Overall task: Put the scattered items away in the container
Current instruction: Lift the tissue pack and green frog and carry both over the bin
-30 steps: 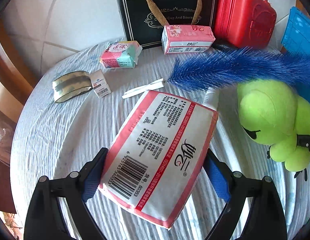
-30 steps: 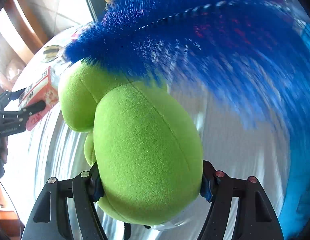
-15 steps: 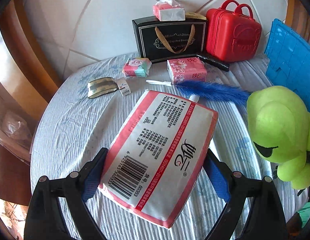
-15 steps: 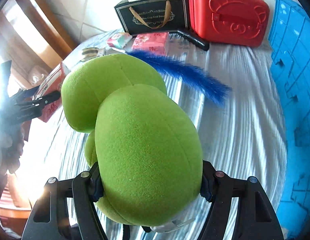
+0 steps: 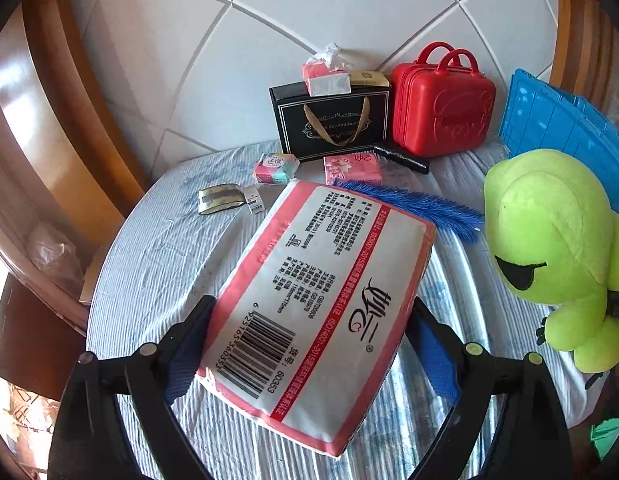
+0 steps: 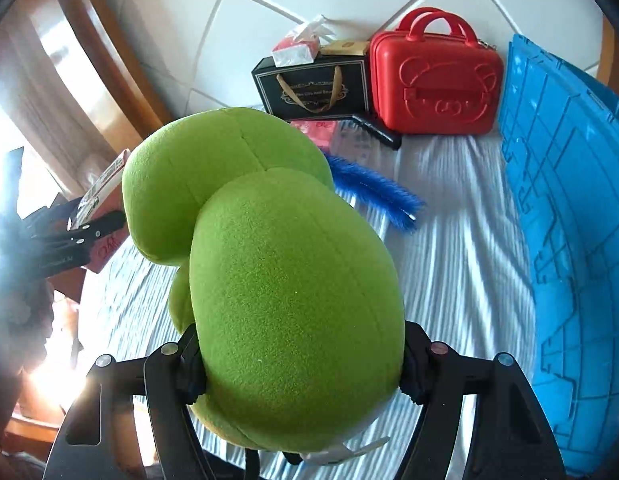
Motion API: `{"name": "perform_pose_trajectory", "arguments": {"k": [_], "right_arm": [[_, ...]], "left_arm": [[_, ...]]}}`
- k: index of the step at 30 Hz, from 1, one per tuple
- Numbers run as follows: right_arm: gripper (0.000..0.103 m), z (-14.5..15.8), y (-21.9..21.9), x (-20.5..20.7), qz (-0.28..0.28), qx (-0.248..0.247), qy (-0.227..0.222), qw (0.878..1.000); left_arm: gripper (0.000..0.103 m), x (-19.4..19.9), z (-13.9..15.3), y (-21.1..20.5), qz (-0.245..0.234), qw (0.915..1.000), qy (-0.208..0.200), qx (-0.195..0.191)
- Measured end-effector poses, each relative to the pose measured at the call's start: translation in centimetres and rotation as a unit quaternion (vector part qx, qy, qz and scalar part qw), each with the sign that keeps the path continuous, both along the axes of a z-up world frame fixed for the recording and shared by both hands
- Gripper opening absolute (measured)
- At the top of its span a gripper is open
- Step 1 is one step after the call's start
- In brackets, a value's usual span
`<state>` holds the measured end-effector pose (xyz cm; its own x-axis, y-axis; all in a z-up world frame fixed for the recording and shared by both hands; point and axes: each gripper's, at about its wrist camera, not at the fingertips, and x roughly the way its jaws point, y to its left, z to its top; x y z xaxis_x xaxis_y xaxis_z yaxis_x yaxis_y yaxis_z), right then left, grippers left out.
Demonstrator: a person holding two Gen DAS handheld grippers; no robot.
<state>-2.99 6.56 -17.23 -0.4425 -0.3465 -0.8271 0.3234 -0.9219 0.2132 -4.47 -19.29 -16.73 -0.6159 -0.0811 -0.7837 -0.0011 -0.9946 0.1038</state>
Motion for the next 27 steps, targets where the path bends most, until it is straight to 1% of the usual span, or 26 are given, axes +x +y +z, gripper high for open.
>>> {"name": "perform_pose_trajectory", "arguments": {"k": [9, 18, 27], "right_arm": [[0.072, 4.2, 1.9, 1.2, 0.012, -0.011, 0.038, 0.999], [0.072, 7.6, 3.9, 1.8, 0.02, -0.026, 0.071, 0.997], [0.072, 10.6, 6.9, 1.7, 0.016, -0.042, 0.102, 0.994]], "left_arm": [[0.092, 2.4, 4.6, 2.6, 0.018, 0.9992, 0.036, 0.0], [0.092, 3.3, 7.5, 5.1, 0.025, 0.9978, 0.062, -0.003], [0.092, 3.2, 10.3, 8.3, 0.02, 0.9957, 0.09, -0.01]]}}
